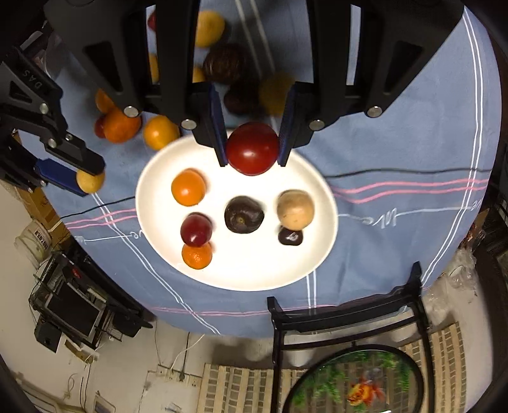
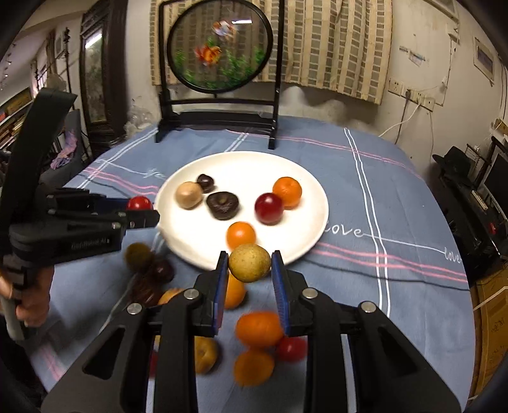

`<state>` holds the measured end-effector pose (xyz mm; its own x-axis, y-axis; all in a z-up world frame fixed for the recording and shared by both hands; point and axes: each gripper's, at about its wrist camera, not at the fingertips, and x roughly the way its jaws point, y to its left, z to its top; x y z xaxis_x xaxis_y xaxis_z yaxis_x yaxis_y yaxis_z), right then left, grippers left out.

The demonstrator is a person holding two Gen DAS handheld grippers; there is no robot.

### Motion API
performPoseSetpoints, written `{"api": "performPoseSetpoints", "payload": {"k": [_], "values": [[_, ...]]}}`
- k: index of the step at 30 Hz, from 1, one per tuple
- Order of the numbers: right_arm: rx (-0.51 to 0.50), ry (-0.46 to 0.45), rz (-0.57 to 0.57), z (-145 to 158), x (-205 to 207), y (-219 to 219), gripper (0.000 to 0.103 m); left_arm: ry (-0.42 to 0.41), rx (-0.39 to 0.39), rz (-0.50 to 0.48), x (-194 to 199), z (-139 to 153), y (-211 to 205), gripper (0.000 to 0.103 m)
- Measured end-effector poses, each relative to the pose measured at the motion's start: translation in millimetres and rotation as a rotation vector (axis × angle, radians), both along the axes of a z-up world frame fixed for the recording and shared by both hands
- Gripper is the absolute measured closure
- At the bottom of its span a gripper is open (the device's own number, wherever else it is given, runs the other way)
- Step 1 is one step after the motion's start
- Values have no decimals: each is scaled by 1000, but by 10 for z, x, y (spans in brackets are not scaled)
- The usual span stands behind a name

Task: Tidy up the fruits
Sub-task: 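Grasp a red tomato with the left tool while the right tool grasps a small yellow fruit, then carry the tomato and yellow fruit over the plate and open both tools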

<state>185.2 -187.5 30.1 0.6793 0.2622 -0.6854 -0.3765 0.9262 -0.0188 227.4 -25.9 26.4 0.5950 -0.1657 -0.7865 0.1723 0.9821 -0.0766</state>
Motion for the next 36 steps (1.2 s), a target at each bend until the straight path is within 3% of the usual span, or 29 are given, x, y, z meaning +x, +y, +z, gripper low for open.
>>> {"api": "performPoseSetpoints", "payload": {"k": [10, 15, 17, 19, 22, 26, 29, 33, 36], "values": [[-64, 77, -47, -374, 748, 14, 76, 35, 80, 35, 569, -308, -111, 71], [-85, 134, -51, -515, 955, 23, 75, 61, 82, 47, 696, -438, -108, 70], [-85, 130, -65, -548, 983, 1, 73, 50, 80, 44, 686, -425, -122, 62], [-64, 137, -73, -573, 990, -32, 72, 29, 93, 54, 668, -382, -124, 42], [-20, 133, -78, -537, 936, -102, 72, -25, 114, 75, 567, -251, -89, 41], [-61, 76, -71, -403, 645, -136, 72, -44, 112, 90, 370, -144, -7, 38], [-28, 58, -71, -315, 431, -241, 71, -60, 133, 97, 197, -90, 42, 35], [19, 46, -92, -250, 101, -442, 49, -83, 137, 131, -60, -25, 131, 32], [39, 56, -111, -247, -94, -556, 46, -88, 137, 132, -261, -22, 156, 29]]}}
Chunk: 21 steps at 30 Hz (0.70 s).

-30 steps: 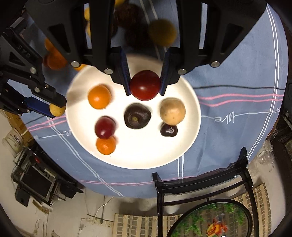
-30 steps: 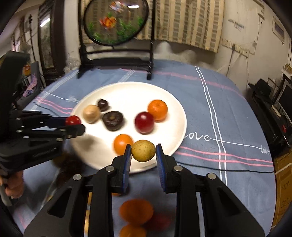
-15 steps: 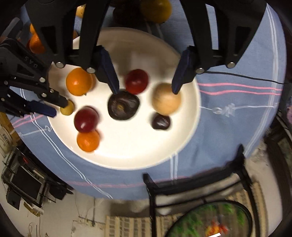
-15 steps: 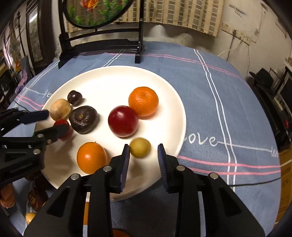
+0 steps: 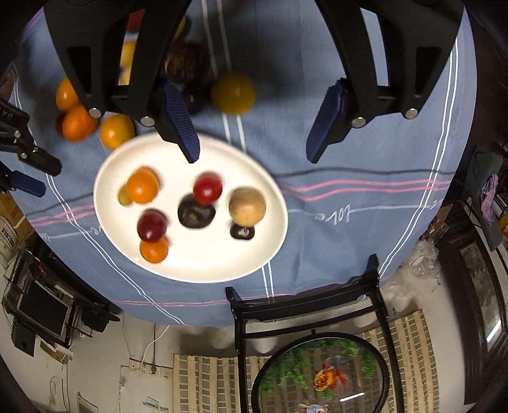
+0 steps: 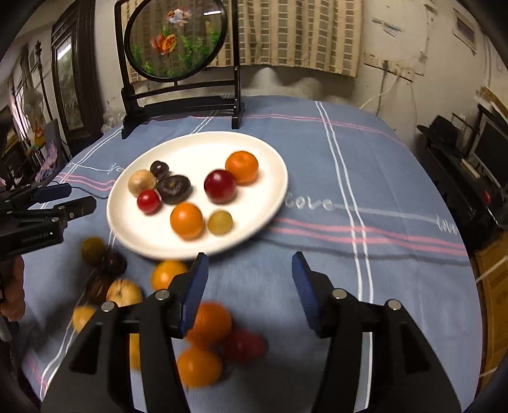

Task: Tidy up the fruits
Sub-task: 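Carry the tomato and yellow fruit over the plate and open both tools, then withdraw both open tools from the plate back toward the fruit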

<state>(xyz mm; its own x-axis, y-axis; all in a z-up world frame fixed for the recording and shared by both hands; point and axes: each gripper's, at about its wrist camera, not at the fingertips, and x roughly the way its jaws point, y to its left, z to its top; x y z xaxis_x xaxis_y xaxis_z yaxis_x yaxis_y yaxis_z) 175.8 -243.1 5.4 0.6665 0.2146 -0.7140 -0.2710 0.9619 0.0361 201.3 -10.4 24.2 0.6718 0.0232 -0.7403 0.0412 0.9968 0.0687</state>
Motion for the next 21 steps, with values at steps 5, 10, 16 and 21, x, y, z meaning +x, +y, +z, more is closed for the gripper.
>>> {"api": "performPoseSetpoints", "payload": {"k": [5, 10, 16, 21], "values": [[58, 27, -29, -64, -348, -142, 42, -13, 4, 6, -402, -31, 31, 24], [102, 56, -33, -138, -633, -163, 42, -9, -13, -7, -699, -50, 50, 21], [121, 71, -38, -220, -905, -195, 42, 2, -41, -19, -977, -98, 25, 16], [109, 91, -33, -333, -1046, -200, 42, 33, -46, -44, -1128, -198, -79, 16]]}}
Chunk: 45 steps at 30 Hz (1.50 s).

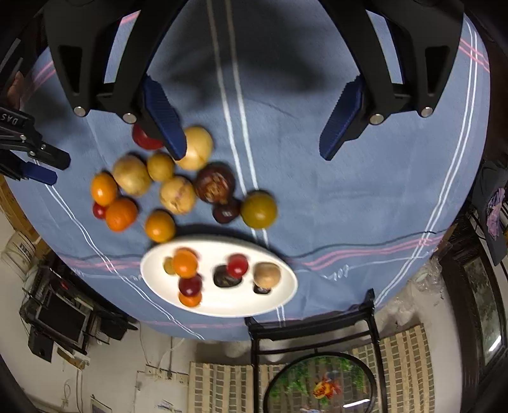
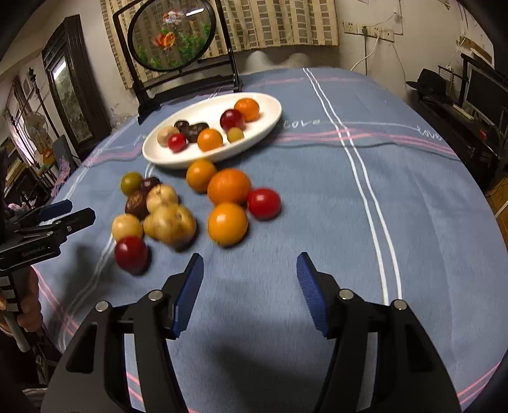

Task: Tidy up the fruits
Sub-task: 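Withdraw both open tools from the plate back toward the fruit, then grasp a dark red fruit with the left tool while the right tool grasps an orange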

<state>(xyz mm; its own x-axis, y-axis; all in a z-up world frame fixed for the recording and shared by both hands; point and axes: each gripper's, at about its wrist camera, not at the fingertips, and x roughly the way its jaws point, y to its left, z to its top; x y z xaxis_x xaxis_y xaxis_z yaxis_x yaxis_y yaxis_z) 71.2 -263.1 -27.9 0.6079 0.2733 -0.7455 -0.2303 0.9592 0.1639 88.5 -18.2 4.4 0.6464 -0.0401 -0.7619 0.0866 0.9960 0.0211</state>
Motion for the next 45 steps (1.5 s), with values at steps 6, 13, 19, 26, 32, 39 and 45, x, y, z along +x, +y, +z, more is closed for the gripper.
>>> {"api": "performPoseSetpoints", "payload": {"k": [6, 13, 19, 26, 32, 39, 45], "values": [[5, 5, 12, -44, -73, -7, 42, 30, -21, -42, -101, -78, -164, 16], [21, -6, 45, -53, -122, 35, 42, 67, -16, -53, -103, -143, -363, 16], [34, 2, 57, -101, -133, 20, 42, 104, -7, -35, -12, -215, -554, 16], [47, 4, 53, -112, -149, -40, 42, 130, 23, -38, 131, -336, -781, 23], [43, 10, 53, -124, -139, -21, 42, 112, 49, 14, 162, -339, -684, 46], [20, 9, 68, -102, -134, 73, 42, 117, -40, -42, 58, -246, -476, 69], [-42, 13, 65, -79, -4, 214, 42, 83, -57, -66, -92, -210, -328, 71]]}}
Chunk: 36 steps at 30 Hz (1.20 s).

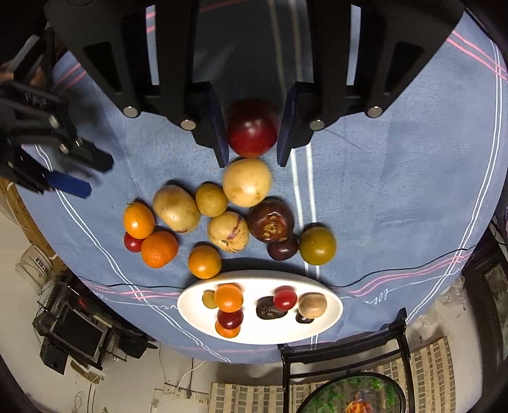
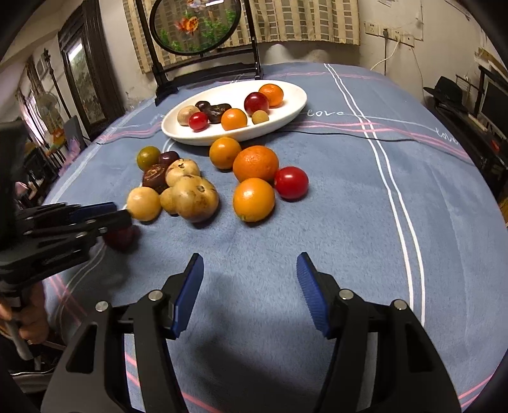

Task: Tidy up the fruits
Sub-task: 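Grasp a dark red fruit with the left tool while the right tool grasps an orange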

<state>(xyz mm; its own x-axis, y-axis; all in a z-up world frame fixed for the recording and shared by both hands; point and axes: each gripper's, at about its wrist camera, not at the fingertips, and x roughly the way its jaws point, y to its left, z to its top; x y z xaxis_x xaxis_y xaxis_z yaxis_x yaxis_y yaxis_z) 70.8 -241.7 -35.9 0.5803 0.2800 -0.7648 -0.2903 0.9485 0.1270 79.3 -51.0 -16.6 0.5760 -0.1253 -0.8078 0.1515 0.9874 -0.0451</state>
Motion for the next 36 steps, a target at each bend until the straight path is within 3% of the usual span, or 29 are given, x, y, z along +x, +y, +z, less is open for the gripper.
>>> {"api": "performPoseSetpoints", "payload": {"k": [3, 8, 11, 18, 29, 30, 32, 36], "values": [[2, 20, -27, -25, 76, 17, 42, -6, -9, -5, -23, 7, 34, 71], [0, 35, -17, -73, 56, 69, 42, 31, -20, -46, -2, -112, -58, 60], [2, 35, -23, -67, 42, 47, 42, 65, -12, -73, 7, -243, -139, 60], [13, 27, -21, -40, 26, 12, 42, 44, 21, -70, -6, -258, -133, 65], [-64, 25, 5, -35, 273, 210, 42, -1, 9, 16, 8, -31, 207, 65], [-62, 22, 7, -28, 311, 224, 43, -2, 7, 24, 14, -25, 239, 65], [-56, 18, 2, -9, 411, 264, 55, -3, 7, 35, 23, -23, 289, 65], [-82, 14, -40, -28, 540, 310, 60, -4, -1, 41, 38, -14, 341, 65]]}}
